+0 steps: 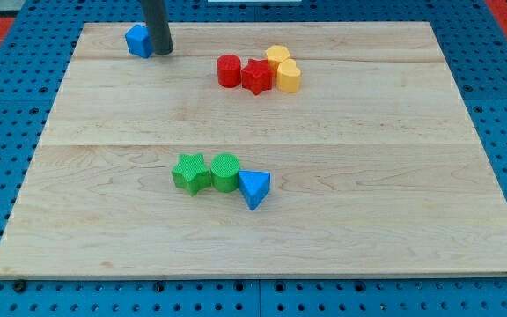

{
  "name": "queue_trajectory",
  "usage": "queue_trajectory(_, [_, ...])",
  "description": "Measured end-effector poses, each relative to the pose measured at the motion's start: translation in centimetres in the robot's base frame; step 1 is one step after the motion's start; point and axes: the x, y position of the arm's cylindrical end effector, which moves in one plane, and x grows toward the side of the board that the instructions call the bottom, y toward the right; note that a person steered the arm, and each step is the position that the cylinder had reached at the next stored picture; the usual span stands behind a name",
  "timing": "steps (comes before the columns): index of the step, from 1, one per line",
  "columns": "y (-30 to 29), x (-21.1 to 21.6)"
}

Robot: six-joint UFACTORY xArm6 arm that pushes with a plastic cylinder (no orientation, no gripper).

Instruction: Push the blue triangle towards the bottom center

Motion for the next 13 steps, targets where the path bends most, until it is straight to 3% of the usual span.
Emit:
queue_trajectory(4, [-3.0, -0.4])
queue_trajectory(6, [5.5, 1.6])
queue_trajectory(7, [5.8, 9.1])
queue_trajectory(8, [7.6, 12.4])
queue_trajectory(9, [16.2, 13.2])
queue_trajectory(10, [19.1, 19.6])
queue_trajectory(11, [18.4, 24.3])
queue_trajectory(13, [11.7, 27.0])
